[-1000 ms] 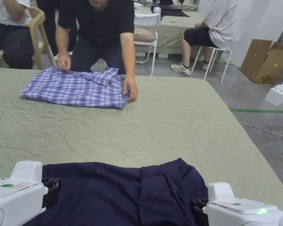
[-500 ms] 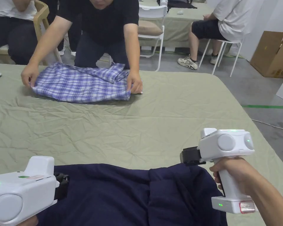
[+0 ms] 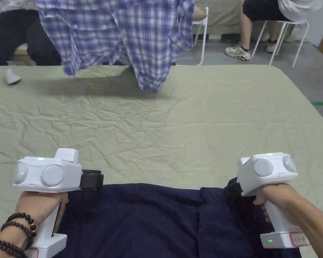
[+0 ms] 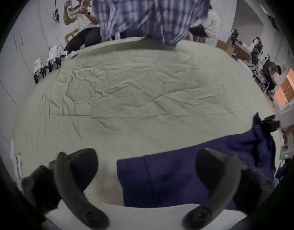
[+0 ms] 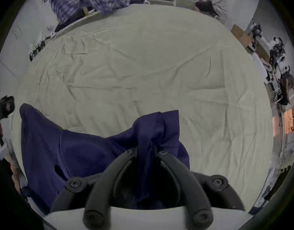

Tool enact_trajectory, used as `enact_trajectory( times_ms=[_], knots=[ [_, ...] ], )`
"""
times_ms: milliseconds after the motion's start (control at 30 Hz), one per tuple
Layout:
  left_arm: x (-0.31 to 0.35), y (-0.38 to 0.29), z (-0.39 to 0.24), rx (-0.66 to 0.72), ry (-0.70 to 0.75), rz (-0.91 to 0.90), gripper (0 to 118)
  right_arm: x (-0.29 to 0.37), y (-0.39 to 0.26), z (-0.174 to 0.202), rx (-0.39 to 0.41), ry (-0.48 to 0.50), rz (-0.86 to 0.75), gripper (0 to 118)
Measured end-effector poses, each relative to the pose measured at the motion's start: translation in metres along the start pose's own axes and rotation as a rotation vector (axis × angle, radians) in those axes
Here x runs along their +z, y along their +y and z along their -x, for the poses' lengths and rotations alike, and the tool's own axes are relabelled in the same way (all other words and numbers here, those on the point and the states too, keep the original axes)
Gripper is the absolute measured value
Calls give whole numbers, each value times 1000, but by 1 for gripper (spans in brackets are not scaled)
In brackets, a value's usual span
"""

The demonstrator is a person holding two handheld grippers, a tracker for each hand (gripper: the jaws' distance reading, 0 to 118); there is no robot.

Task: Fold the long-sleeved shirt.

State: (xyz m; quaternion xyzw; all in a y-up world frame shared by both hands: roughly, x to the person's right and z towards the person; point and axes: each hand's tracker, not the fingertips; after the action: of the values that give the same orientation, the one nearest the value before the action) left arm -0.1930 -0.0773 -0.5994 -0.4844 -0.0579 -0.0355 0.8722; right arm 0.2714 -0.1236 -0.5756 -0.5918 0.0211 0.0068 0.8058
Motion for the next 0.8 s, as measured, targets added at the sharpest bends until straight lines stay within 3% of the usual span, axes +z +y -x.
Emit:
enact_trajectory(
  times_ms=[67,167,200,267,300,567,800],
  knots=[
    [-18,0,4,-18,-1,68,90,0,0,-4,-48,23,-9,15],
    [-46,-8,1,-23,34,166,85,0,-3,-7,-43,34,-7,15],
    [-52,-13,-2,-26,35,180,77,1,1,-7,-48,37,-5,15],
    [-46,-22,-12,-21,2,121,50,3,-3,-7,-55,39,-9,15],
    [-38,-20,-16,-24,29,118,9,6,-6,-6,-48,38,-19,15],
    [46,-21,-6,33,-98,-39,9,78,-29,-15,-72,119,-210,15],
    [185,-93,-2,-41,-157,-186,9,185,-124,-5,21,155,-429,15]
  ],
)
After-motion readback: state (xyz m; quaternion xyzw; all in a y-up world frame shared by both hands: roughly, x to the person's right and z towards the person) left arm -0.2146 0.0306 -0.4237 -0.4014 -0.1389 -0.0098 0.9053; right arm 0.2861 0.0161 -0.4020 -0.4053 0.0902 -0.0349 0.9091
